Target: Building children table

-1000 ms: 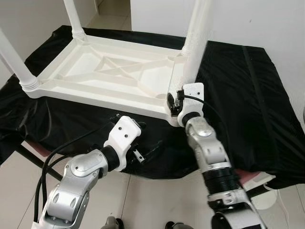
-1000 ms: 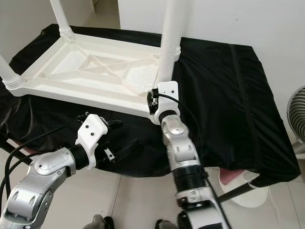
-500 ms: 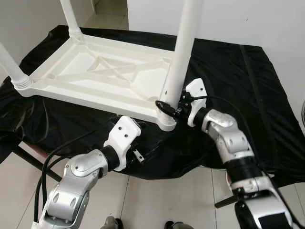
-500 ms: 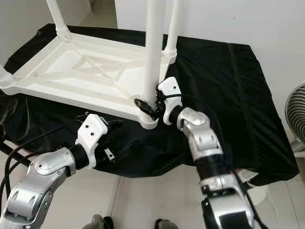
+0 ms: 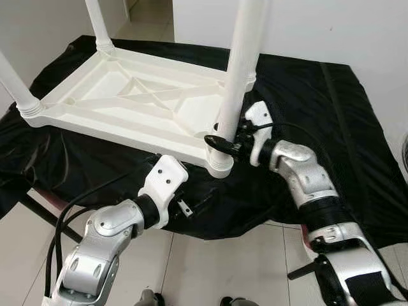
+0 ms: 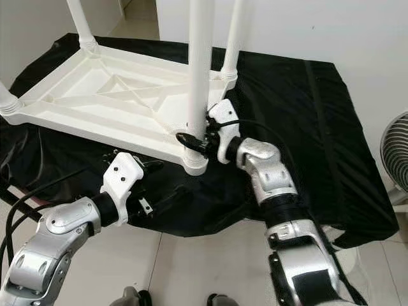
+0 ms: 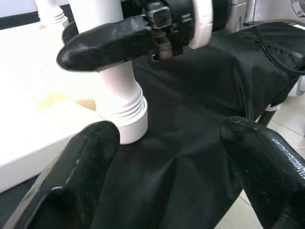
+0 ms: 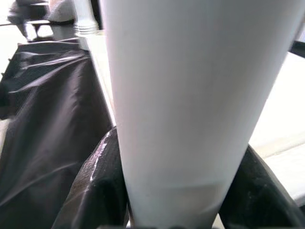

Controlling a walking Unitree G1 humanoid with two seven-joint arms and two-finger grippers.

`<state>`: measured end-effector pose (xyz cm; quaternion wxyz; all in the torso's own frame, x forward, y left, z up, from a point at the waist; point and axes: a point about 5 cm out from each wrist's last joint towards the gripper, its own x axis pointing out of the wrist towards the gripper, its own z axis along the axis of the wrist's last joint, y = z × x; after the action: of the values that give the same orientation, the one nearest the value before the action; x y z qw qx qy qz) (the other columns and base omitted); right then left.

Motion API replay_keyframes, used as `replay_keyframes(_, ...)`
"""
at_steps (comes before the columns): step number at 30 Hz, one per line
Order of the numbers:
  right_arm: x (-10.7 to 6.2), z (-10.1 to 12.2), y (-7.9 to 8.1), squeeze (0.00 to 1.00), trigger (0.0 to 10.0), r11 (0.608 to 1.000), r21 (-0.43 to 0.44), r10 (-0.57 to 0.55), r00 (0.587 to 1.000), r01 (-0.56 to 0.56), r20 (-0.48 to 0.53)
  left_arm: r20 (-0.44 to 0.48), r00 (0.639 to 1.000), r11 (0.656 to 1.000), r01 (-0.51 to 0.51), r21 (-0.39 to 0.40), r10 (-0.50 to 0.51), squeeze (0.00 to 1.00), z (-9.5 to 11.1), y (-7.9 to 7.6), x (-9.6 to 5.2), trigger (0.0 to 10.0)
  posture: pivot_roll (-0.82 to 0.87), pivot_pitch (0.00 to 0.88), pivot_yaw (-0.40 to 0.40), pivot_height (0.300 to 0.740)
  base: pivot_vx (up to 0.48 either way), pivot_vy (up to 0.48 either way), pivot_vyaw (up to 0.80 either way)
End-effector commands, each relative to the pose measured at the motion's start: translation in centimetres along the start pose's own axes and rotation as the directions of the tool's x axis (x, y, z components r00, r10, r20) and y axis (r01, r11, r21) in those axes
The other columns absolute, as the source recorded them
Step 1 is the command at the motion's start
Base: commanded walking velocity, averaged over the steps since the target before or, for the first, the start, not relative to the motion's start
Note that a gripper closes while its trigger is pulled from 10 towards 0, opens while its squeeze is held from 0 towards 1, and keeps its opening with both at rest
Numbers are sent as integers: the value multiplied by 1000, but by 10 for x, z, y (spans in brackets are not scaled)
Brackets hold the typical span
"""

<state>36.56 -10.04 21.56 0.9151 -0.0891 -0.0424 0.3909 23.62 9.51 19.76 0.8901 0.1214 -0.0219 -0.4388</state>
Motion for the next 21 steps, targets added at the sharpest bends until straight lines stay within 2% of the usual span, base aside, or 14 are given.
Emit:
replay_keyframes(1, -9, -27, -18, 0, 0, 945, 36, -318, 937, 326, -145, -6, 997, 997, -76, 3, 76, 0, 0, 2, -2, 10000, 2, 159, 29, 740, 0, 0, 0)
replay_keyframes(2, -13, -29, -23, 0, 0, 902, 47, -418, 894, 430, -161, -6, 997, 997, -75, 3, 75, 0, 0, 2, -2, 10000, 0, 160, 29, 740, 0, 0, 0)
replay_keyframes(3, -13, -29, -23, 0, 0, 902, 47, -418, 894, 430, -161, -6, 997, 997, -75, 3, 75, 0, 0, 2, -2, 10000, 0, 160, 29, 740, 0, 0, 0)
replay_keyframes(4, -18, -32, -27, 0, 0, 852, 38, -509, 844, 522, -170, -7, 997, 997, -75, 2, 75, 0, 0, 2, -2, 10000, -2, 161, 29, 740, 0, 0, 0)
replay_keyframes(5, -24, -34, -30, 0, 0, 785, 58, -599, 781, 616, -178, -7, 997, 997, -74, 1, 74, 0, -1, 2, -2, 10000, -5, 160, 29, 740, 0, 0, 0)
replay_keyframes(8, -39, -38, -29, 0, 0, 621, 98, -758, 627, 778, -178, -6, 997, 997, -71, 0, 71, 0, -1, 2, -1, 10000, -9, 161, 31, 740, 0, 0, 0)
replay_keyframes(9, -39, -38, -29, 0, 0, 621, 98, -758, 627, 778, -178, -6, 997, 997, -71, 0, 71, 0, -1, 2, -1, 10000, -9, 161, 31, 740, 0, 0, 0)
replay_keyframes(11, -42, -39, -22, 0, 0, 562, 114, -800, 573, 819, -175, -6, 998, 998, -69, -1, 69, 0, -1, 2, -1, 10000, -10, 163, 32, 740, 0, 0, 0)
replay_keyframes(12, -42, -39, -22, 0, 0, 562, 114, -800, 573, 819, -175, -6, 998, 998, -69, -1, 69, 0, -1, 2, -1, 10000, -10, 163, 32, 740, 0, 0, 0)
replay_keyframes(13, -42, -38, -18, 0, 0, 542, 111, -816, 554, 833, -168, -5, 998, 998, -68, -1, 68, 0, -1, 1, -1, 10000, -10, 163, 32, 740, 0, 0, 0)
replay_keyframes(15, -43, -37, -16, 0, 0, 530, 106, -826, 540, 842, -160, -5, 998, 998, -68, -2, 68, 0, -1, 1, -1, 10000, -10, 163, 32, 740, 0, 0, 0)
replay_keyframes(19, -38, -35, -10, 0, 0, 532, 107, -826, 543, 840, -152, -6, 998, 998, -68, -2, 68, 0, -1, 1, -1, 10000, -10, 163, 31, 740, 0, 0, 0)
replay_keyframes(20, -34, -34, -7, 0, 3529, 570, 97, -803, 578, 816, -147, -6, 998, 998, -68, -2, 68, 0, -1, 1, -1, 10000, -9, 163, 30, 740, 0, 0, 0)
replay_keyframes(21, -34, -34, -7, 0, 3529, 570, 97, -803, 578, 816, -147, -6, 998, 998, -68, -2, 68, 0, -1, 1, -1, 10000, -9, 163, 30, 740, 0, 0, 0)
